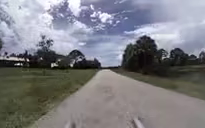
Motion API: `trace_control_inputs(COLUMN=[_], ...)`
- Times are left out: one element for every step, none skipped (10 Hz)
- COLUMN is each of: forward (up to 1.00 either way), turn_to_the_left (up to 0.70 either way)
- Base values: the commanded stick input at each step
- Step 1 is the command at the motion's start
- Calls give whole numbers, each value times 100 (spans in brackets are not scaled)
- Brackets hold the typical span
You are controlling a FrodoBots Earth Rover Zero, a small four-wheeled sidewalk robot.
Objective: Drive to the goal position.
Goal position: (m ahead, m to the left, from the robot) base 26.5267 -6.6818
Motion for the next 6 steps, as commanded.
trace_control_inputs(forward=[85, 85, 85, 85, 85, 85], turn_to_the_left=[0, 0, 0, 0, 0, 0])
